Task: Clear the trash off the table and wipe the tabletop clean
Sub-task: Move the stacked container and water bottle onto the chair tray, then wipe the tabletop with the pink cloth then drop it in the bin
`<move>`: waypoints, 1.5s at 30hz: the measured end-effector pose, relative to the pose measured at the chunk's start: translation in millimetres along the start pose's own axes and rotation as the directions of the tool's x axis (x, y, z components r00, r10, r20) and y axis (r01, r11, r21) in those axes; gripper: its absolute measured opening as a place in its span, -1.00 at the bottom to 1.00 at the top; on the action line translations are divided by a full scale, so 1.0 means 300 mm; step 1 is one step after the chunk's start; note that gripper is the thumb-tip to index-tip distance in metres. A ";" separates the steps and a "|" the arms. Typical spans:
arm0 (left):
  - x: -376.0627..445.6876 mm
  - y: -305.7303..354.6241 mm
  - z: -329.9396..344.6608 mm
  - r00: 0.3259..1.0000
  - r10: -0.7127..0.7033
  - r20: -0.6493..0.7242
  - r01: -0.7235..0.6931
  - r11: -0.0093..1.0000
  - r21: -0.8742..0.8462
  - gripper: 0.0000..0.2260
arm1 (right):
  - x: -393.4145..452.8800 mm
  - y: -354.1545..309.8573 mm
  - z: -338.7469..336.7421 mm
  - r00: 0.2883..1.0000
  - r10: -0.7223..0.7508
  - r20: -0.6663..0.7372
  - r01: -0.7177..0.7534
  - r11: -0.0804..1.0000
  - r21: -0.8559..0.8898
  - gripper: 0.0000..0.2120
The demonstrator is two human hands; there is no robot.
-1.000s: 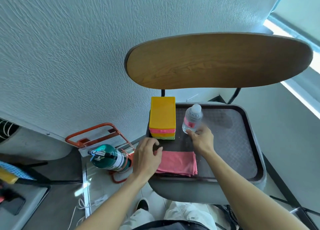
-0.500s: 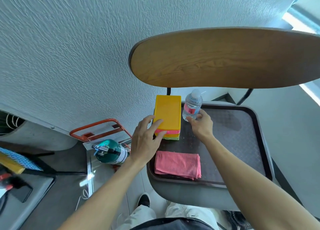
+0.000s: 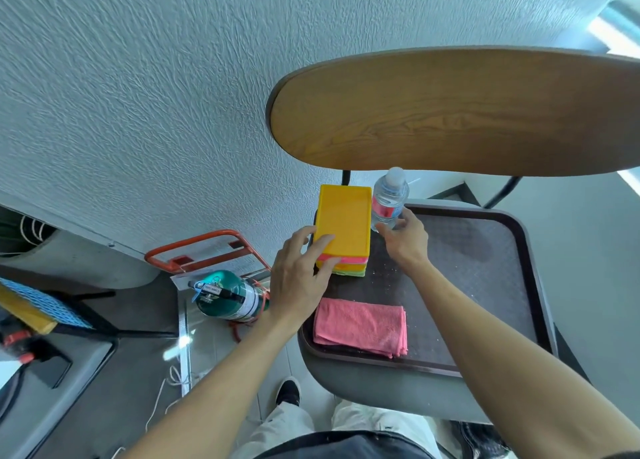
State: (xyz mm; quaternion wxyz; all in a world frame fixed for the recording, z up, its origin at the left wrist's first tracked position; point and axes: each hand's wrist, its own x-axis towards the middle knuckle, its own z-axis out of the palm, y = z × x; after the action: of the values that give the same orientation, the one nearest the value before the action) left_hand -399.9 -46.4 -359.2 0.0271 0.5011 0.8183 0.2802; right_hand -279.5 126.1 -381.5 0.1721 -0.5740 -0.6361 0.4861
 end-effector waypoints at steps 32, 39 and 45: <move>-0.205 -0.049 0.027 0.830 -0.168 0.533 0.135 0.986 0.100 -0.77 | -0.577 0.190 0.008 0.976 0.212 -0.051 -0.218 0.927 -0.305 -0.83; -0.178 0.022 -0.069 0.817 -0.074 0.572 0.267 0.928 -0.261 -0.87 | -0.675 0.145 -0.030 0.956 0.194 -0.221 -0.215 0.974 -0.072 -0.85; -0.114 0.152 -0.155 0.840 0.049 0.540 0.229 0.871 -0.435 -0.86 | -0.779 0.045 -0.148 0.901 0.142 -0.410 -0.142 0.989 0.032 -0.91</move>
State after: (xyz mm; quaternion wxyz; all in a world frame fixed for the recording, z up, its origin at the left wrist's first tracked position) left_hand -361.4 -79.6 -306.0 0.3917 0.4958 0.7046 0.3229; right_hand -171.5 -66.8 -292.4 0.2665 -0.7080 -0.5419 0.3662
